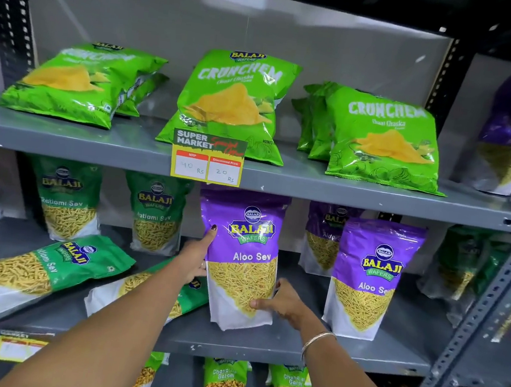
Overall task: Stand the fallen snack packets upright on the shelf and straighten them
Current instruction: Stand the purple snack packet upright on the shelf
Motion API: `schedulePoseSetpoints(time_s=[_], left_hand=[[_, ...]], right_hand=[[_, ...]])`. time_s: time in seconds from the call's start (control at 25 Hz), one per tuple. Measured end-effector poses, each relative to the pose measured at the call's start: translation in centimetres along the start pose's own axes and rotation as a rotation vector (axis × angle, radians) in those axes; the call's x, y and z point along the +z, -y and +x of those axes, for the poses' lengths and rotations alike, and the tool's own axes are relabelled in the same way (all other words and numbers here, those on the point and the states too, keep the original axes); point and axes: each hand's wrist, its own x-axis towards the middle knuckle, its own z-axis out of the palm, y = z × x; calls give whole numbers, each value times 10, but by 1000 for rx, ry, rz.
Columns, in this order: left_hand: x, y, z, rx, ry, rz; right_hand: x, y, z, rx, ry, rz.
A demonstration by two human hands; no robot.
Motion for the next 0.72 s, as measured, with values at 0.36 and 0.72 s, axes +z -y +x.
schedulePoseSetpoints(time_s=[0.36,0.72], left_hand=[[48,19,34,55,-8,60],[51,35,44,40,35,88]], right_hand=[[-11,-48,42,25,-221,24],[-8,-60,43,-24,-227,11]])
